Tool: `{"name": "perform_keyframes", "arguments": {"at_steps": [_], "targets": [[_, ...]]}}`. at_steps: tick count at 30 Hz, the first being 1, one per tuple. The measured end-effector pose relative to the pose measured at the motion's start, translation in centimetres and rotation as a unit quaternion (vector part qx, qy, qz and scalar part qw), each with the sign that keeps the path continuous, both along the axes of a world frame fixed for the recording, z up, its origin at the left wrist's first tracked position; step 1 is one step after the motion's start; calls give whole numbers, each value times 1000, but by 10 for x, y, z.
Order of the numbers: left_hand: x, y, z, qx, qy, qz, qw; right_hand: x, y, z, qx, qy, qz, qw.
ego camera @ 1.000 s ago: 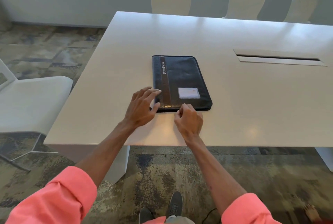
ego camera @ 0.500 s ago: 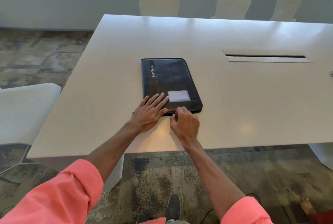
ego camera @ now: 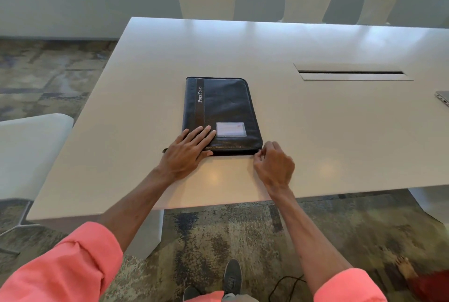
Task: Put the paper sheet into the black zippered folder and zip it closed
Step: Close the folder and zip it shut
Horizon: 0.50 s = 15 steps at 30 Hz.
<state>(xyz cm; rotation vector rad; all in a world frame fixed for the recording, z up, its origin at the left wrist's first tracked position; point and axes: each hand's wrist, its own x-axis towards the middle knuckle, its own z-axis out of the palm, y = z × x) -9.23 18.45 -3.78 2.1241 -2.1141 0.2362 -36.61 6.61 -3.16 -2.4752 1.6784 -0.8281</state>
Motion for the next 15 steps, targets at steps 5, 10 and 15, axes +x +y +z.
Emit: {"name": "perform_keyframes", "arguments": {"at_steps": [5, 10, 15], "targets": [[2, 2, -1, 8, 11, -9, 1000, 0, -19, 0, 21, -14, -27, 999], [2, 2, 2, 21, 21, -10, 1000, -7, -38, -1, 37, 1, 46, 998], [-23, -17, 10, -1, 88, 8, 996, -16, -43, -3, 47, -1, 100, 994]]}}
